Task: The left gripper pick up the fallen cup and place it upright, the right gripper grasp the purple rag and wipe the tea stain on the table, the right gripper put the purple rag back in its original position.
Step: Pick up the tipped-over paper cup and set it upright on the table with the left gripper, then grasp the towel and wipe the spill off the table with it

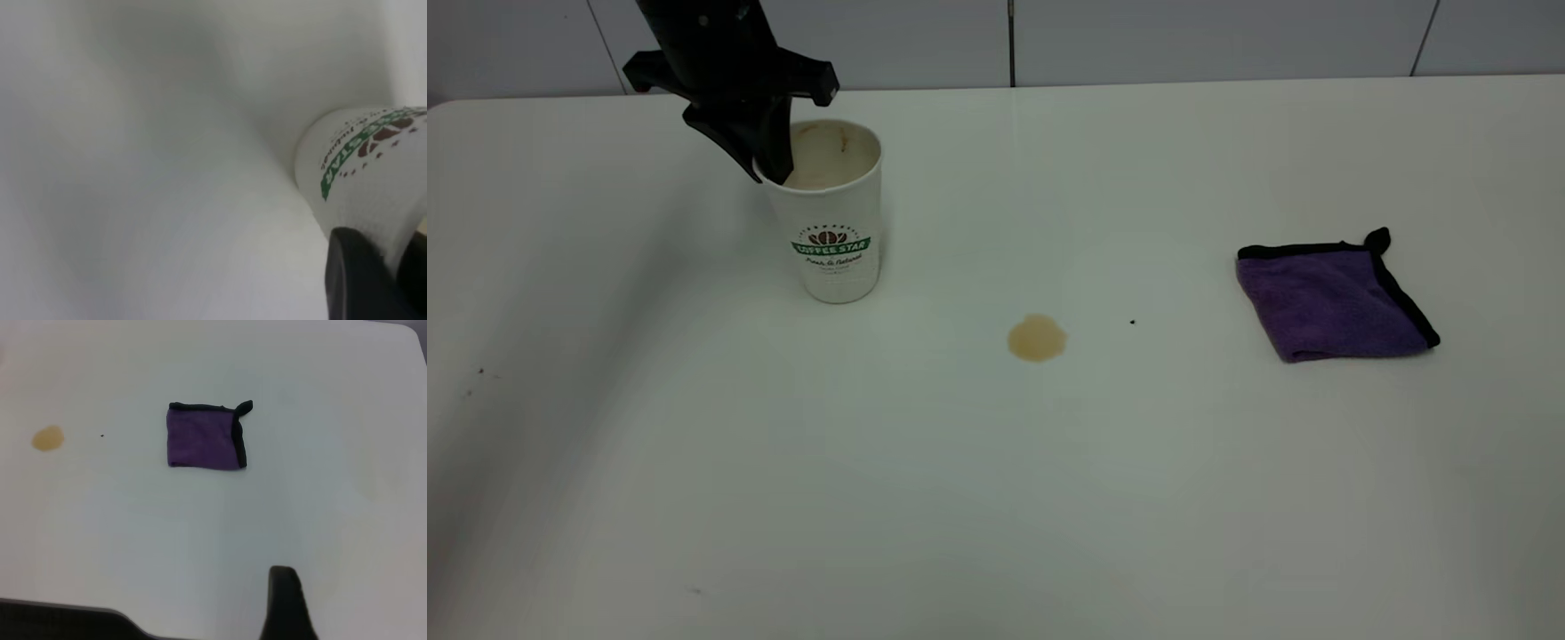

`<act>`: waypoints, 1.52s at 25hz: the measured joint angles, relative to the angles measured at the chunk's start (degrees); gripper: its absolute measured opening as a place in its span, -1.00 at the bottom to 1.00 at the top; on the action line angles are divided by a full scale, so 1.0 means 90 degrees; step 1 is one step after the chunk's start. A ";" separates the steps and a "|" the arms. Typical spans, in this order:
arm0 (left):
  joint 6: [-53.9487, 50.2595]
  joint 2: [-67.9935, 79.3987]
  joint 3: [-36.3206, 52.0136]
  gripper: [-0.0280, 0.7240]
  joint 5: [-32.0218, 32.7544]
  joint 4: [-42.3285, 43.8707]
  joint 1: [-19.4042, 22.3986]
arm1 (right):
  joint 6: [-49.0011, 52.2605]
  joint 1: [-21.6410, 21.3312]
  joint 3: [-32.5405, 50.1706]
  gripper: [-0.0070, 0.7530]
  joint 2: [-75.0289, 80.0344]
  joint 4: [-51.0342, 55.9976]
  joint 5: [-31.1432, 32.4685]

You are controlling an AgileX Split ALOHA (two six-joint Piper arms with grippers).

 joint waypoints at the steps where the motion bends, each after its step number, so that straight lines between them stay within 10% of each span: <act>1: 0.0006 -0.0006 -0.0005 -0.41 0.0017 0.0000 0.0000 | 0.0000 0.0000 0.0000 0.47 0.0000 0.0000 0.0000; 9: 0.0104 -0.0579 -0.0346 0.23 0.0746 0.0168 0.0002 | 0.0000 0.0000 0.0000 0.47 0.0000 0.0000 0.0000; 27: -0.0243 -0.4059 -0.0289 0.27 0.2398 -0.0142 -0.0369 | 0.0000 0.0000 0.0000 0.47 0.0000 0.0000 0.0000; 38: -0.0382 -0.7396 0.3044 0.27 0.2398 -0.0147 -0.0756 | 0.0000 0.0000 0.0000 0.47 0.0000 0.0000 0.0000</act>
